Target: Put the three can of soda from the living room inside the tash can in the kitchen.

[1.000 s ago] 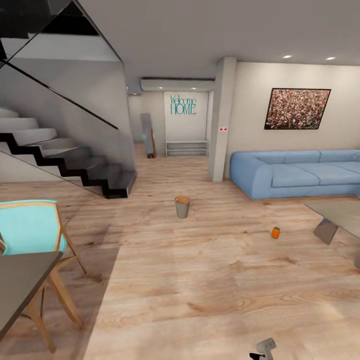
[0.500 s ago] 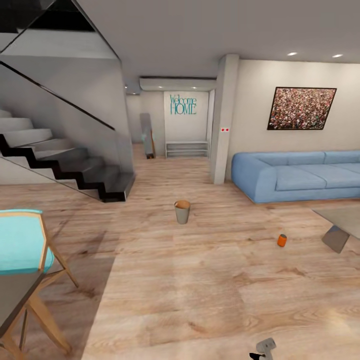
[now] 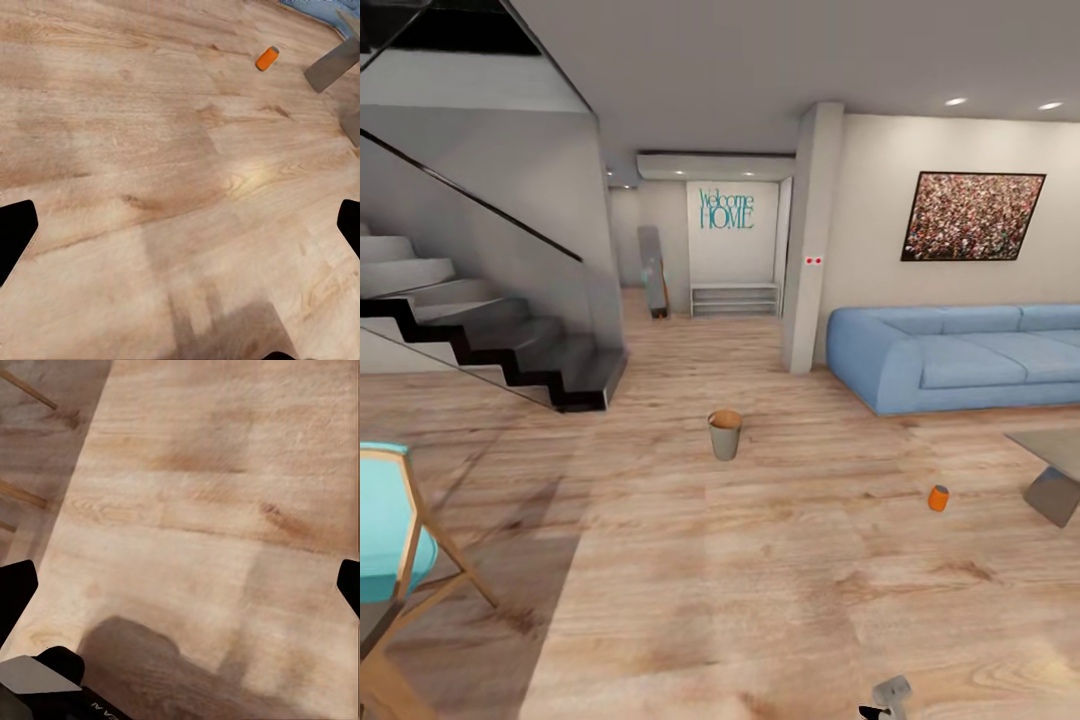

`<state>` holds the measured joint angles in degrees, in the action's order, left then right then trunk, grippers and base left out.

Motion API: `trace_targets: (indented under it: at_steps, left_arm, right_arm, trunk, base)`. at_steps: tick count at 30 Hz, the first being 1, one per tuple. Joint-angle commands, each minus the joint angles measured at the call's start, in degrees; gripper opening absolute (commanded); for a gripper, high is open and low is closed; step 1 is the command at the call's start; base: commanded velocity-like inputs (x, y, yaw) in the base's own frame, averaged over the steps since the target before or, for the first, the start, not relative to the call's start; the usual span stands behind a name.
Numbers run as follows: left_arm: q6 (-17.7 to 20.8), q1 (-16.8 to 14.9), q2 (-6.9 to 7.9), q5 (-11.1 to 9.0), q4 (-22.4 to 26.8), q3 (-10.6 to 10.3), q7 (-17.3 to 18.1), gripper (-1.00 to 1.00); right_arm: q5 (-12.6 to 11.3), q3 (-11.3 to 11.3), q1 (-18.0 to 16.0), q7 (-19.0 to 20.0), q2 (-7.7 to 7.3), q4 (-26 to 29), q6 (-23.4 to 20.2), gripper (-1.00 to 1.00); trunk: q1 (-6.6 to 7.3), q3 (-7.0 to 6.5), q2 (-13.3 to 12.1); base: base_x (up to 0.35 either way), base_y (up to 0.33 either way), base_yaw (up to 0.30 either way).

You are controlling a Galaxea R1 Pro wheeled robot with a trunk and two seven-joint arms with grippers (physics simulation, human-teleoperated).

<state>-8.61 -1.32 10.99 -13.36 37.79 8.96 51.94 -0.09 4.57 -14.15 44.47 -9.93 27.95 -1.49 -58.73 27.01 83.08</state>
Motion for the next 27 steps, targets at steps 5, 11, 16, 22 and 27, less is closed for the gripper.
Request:
trace_targets:
  at_steps: [5,11,16,22,27]
  left_arm:
    - [0.0,0.0,0.0,0.0,0.0,0.0,0.0,1.0]
    - [0.0,0.0,0.0,0.0,0.0,0.0,0.0,1.0]
    - [0.0,0.0,0.0,0.0,0.0,0.0,0.0,1.0]
    - [0.0,0.0,0.0,0.0,0.0,0.0,0.0,1.0]
    - [0.0,0.0,0.0,0.0,0.0,0.0,0.0,1.0]
  right_arm:
    - [0.0,0.0,0.0,0.0,0.0,0.0,0.0,1.0]
    - [0.0,0.0,0.0,0.0,0.0,0.0,0.0,1.0]
    - [0.0,0.0,0.0,0.0,0.0,0.0,0.0,1.0]
    - [0.0,0.0,0.0,0.0,0.0,-0.1,0.0,1.0]
    - [0.0,0.0,0.0,0.0,0.0,-0.1,0.0,1.0]
  trunk:
    - [0.0,0.0,0.0]
    - [0.0,0.0,0.0]
    - [0.0,0.0,0.0]
    - [0.0,0.0,0.0]
    - [0.0,0.0,0.0]
  base:
    - [0.347,0.0,0.0]
    - [0.347,0.0,0.0]
    - [0.347,0.0,0.0]
    - [0.347,0.0,0.0]
    - [0.347,0.0,0.0]
